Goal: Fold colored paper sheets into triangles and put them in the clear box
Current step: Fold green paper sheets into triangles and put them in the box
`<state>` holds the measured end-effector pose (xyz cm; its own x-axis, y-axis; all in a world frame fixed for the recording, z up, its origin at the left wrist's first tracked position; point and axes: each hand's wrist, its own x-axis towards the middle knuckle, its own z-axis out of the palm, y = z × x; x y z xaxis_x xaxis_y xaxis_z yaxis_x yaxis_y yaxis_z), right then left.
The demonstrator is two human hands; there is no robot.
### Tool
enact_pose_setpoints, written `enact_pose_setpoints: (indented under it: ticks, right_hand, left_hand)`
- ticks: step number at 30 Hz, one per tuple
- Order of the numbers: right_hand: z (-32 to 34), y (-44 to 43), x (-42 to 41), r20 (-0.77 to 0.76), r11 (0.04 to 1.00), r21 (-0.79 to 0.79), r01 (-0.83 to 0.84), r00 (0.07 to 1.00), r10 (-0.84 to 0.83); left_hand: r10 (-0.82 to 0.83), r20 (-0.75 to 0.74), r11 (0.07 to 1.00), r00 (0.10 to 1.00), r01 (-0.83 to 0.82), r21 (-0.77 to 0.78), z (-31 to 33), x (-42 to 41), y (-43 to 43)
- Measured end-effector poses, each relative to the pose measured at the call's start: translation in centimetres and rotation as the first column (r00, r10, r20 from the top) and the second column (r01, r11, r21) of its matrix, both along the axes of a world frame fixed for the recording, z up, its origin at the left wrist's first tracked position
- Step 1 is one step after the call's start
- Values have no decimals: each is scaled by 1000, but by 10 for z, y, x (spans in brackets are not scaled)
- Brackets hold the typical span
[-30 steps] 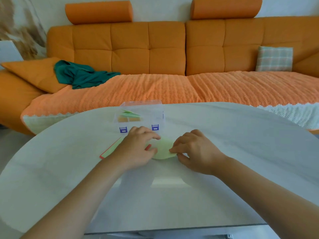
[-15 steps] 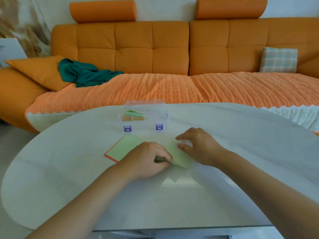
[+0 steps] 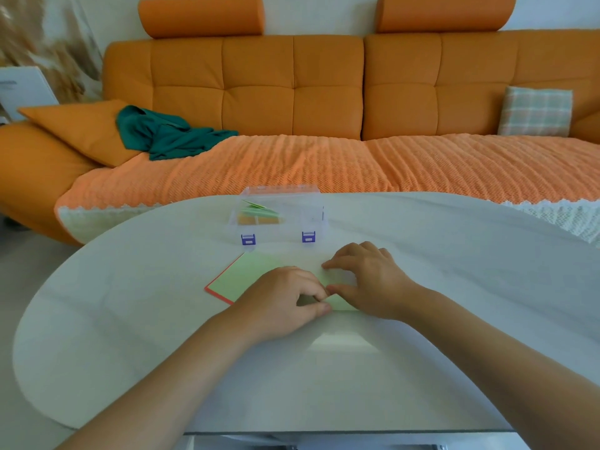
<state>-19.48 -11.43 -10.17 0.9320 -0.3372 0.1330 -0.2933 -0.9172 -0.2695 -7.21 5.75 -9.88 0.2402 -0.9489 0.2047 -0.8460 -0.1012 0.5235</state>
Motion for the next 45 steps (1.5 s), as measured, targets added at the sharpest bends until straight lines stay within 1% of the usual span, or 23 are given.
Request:
enact_pose_setpoints:
  ticks: [2,8,10,12,14,17,19,20,22,24,27,30,34,36,39,43,45]
  right_hand:
    - [-3,0,-1,-33,999,-44,-12,999,11]
    - [1,0,-2,62,998,61,-24,998,20]
    - [2,1,-3,107,991,129,-30,994,16]
    - [5,3,-3,129,972,235,-23,992,-8]
    - [9,5,-5,147,920,391,-11,988,-51]
    - [16,10,-6,184,852,523,-16,978,-94]
    - [18,13,-6,213,801,598,-17,967,-138]
    - [20,14,-6,218,770,638,-12,962,-166]
    - [25,17,-9,198,701,713,13,956,-218]
    - [28,18,-13,175,661,749,38,951,-254]
    - [32,19,-16,153,647,760,64,949,-274]
    - [32,20,-16,146,679,726,107,941,-304]
    - [29,19,-17,171,694,712,112,930,-325]
    - [30,19,-18,180,686,721,101,928,-326]
    - [31,22,-18,184,674,737,59,941,-284]
    - [29,25,-17,192,712,700,51,947,-257]
    - [29,26,-16,200,716,697,49,945,-259]
  left_hand:
    - [-16,-19,1000,1000,16,-3,-1,0,1]
    - [-32,-5,999,999,32,4,0,1,0]
    - [-18,0,1000,1000,18,7,-2,2,0]
    - [2,-3,1000,1000,-2,-26,-4,3,-1]
    - [40,8,997,999,-39,-72,-4,3,-2]
    - [123,4,986,992,-122,-112,1,2,-3]
    - [159,-71,979,985,-166,-118,4,0,-5]
    - [169,-145,976,975,-186,-114,5,-1,-7]
    - [199,-298,967,934,-236,-95,6,-2,-9]
    - [246,-385,949,890,-302,-90,8,-4,-10]
    - [283,-480,919,831,-378,-114,9,-6,-12]
    - [288,-531,897,797,-419,-143,11,-9,-14]
    - [319,-506,884,801,-444,-145,11,-13,-16]
    - [337,-476,876,812,-456,-156,10,-15,-17]
    - [334,-485,872,808,-460,-166,9,-17,-17]
    - [344,-469,865,813,-469,-180,8,-19,-17]
    - [340,-455,861,823,-467,-200,7,-20,-18]
